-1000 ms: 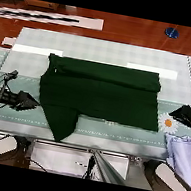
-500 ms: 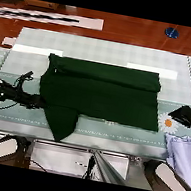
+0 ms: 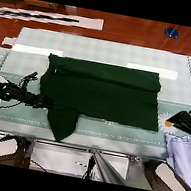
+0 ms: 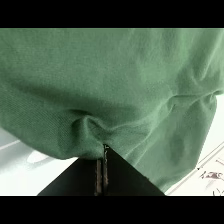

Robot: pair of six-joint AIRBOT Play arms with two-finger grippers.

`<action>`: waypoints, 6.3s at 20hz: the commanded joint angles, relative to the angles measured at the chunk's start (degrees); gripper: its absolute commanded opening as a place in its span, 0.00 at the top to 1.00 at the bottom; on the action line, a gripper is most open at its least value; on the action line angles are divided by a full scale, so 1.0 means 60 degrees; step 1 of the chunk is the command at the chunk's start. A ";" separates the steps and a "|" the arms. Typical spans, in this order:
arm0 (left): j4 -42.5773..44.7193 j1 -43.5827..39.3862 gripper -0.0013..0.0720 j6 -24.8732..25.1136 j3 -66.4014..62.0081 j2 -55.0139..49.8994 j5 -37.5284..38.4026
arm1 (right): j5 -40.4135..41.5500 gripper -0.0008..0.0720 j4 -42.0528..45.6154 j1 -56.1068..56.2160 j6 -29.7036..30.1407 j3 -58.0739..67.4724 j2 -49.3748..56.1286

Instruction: Fold the shirts.

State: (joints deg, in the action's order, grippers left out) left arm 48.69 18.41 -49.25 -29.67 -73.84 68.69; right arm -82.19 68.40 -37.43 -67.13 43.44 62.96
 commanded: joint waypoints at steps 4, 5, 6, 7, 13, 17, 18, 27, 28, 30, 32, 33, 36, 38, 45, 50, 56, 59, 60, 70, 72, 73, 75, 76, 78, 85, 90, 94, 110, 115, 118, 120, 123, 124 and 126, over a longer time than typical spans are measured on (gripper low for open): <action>-0.0025 0.0040 0.95 0.0211 -0.0007 -0.0022 0.0164 | 0.0721 0.31 -0.0780 -0.0743 0.0350 -0.1548 -0.0004; -0.0025 0.0044 0.95 0.0211 -0.0007 -0.0022 0.0164 | 0.0965 0.31 -0.1115 -0.0758 0.0408 -0.1676 -0.0004; -0.0025 0.0044 0.95 0.0211 -0.0007 -0.0022 0.0164 | 0.1224 0.31 -0.1519 -0.0758 0.0514 -0.1767 -0.0004; -0.0025 0.0044 0.95 0.0215 -0.0007 -0.0022 0.0164 | 0.1494 0.31 -0.1843 -0.0754 0.0532 -0.1854 -0.0004; -0.0051 0.0044 0.95 0.0211 -0.0007 -0.0022 0.0168 | 0.2291 0.31 -0.2000 -0.0240 0.0528 -0.2444 0.0262; -0.0058 0.0044 0.95 0.0211 -0.0007 -0.0022 0.0168 | 0.2506 0.35 -0.2069 0.0459 0.0299 -0.2455 0.0838; -0.0098 0.0044 0.95 0.0211 -0.0007 -0.0022 0.0168 | 0.2579 0.45 -0.2193 0.0787 0.0299 -0.2452 0.1024; -0.1705 0.0040 0.95 0.0637 -0.1504 0.0353 0.2091 | 0.1162 0.95 -0.3337 0.1428 0.0816 -0.0444 0.0324; -0.2237 0.0040 0.95 0.0630 -0.1927 0.0568 0.2379 | 0.1115 0.95 -0.3326 0.1428 0.0809 0.0066 -0.0033; -0.2936 0.0044 0.95 0.0477 -0.2718 0.1005 0.2477 | 0.1308 0.95 -0.3319 0.1428 0.0758 0.0907 -0.0619; -0.3053 0.0040 0.95 -0.0018 -0.3428 0.1115 0.2335 | 0.1497 0.95 -0.3362 0.1450 0.0521 0.1421 -0.0787; -0.3049 0.0040 0.95 -0.0259 -0.3665 0.1086 0.2135 | 0.1625 0.95 -0.3552 0.1446 0.0506 0.1501 -0.0776; -0.3224 0.0040 0.95 -0.0590 -0.4003 0.1056 0.0911 | 0.2794 0.95 -0.4171 0.1446 0.0514 0.1501 -0.0776; -0.3971 0.0029 0.95 -0.0586 -0.4062 0.0976 -0.0117 | 0.3581 0.95 -0.4506 0.1446 0.0517 0.1504 -0.0714; -0.4779 -0.0517 0.95 -0.0484 -0.5275 -0.1293 -0.0933 | 0.5278 0.95 -0.4717 0.2805 0.0481 0.2441 0.1399; -0.4772 -0.0514 0.95 -0.0871 -0.7002 -0.3246 -0.0721 | 0.5690 0.95 -0.4557 0.3122 0.0153 0.3818 0.3337; -0.4772 -0.0514 0.95 -0.1020 -0.7759 -0.4761 -0.0663 | 0.6717 0.95 -0.4554 0.3603 0.0164 0.4007 0.4521; -0.4772 -0.0514 0.95 -0.0965 -0.7763 -0.5045 -0.0663 | 0.7209 0.95 -0.4546 0.3814 0.0168 0.4007 0.4987; -0.4772 -0.0514 0.95 -0.0900 -0.7770 -0.5115 -0.0696 | 0.7384 0.95 -0.4517 0.3832 0.0168 0.4007 0.5107; -0.4798 0.0426 0.06 -0.1038 -0.8448 -0.5311 0.0525 | 0.7530 0.32 -0.3147 0.2841 -0.0466 0.4040 0.4360; -0.4717 0.0885 0.20 -0.1428 -0.8612 -0.5249 0.1486 | 0.6677 0.32 -0.2193 0.2222 -0.1315 0.4040 0.4054; -0.4561 0.1020 0.23 -0.1428 -0.8615 -0.5198 0.1905 | 0.6003 0.31 -0.2007 0.1931 -0.1348 0.4040 0.4058; -0.3767 0.1027 0.23 -0.1865 -0.8615 -0.5136 0.2393 | 0.4710 0.23 -0.2029 0.1443 -0.1341 0.4040 0.4273; -0.3326 0.0940 0.23 -0.2018 -0.8612 -0.5133 0.2572 | 0.4258 0.19 -0.2313 0.1257 -0.1297 0.4040 0.4455; -0.2656 0.0681 0.23 -0.2033 -0.8612 -0.5133 0.2758 | 0.3901 0.18 -0.3326 0.1071 -0.1005 0.4036 0.4881; -0.2455 -0.0244 0.23 -0.2018 -0.8615 -0.5136 0.2561 | 0.4189 0.19 -0.5665 0.2055 -0.0288 0.4040 0.6258; -0.2470 -0.0415 0.25 -0.2069 -0.8619 -0.5133 0.2565 | 0.4677 0.71 -0.6116 0.3107 -0.0047 0.4127 0.6510; -0.3213 -0.0419 0.93 -0.2419 -0.8619 -0.5049 0.2889 | 0.3042 0.95 -0.5982 0.2874 0.0226 0.5268 0.6054; -0.5475 -0.5869 0.95 -0.3490 -0.8612 -0.4284 0.1209 | -0.0488 0.95 0.0951 0.2736 -0.1322 0.5763 0.1282; -0.5482 -0.7788 0.95 -0.3956 -0.8615 -0.4528 -0.1016 | -0.0838 0.95 0.0907 0.2736 -0.1490 0.5752 0.0423; -0.5482 -0.8637 0.95 -0.3956 -0.8615 -0.4779 -0.1938 | -0.0845 0.95 0.0670 0.2739 -0.1515 0.5752 0.0168; -0.5515 -0.8954 0.95 -0.4025 -0.8619 -0.5027 -0.2357 | -0.0914 0.95 0.0175 0.2761 -0.1512 0.5752 0.0080; -0.6087 -0.9027 0.95 -0.4022 -0.8619 -0.5508 -0.2412 | -0.1330 0.95 -0.0900 0.2765 -0.1468 0.5752 0.0069; -0.6266 -0.9027 0.95 -0.4018 -0.8619 -0.5646 -0.2422 | -0.1468 0.95 -0.1169 0.2765 -0.1446 0.5752 0.0062; -0.6415 -0.9034 0.95 -0.4014 -0.8623 -0.5861 -0.2422 | -0.1515 0.95 -0.1479 0.2765 -0.1446 0.5752 -0.0018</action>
State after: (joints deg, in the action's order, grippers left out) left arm 12.38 -35.09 -73.34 -81.32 -106.98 55.27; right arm -89.82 64.14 -20.91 -76.05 77.95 63.42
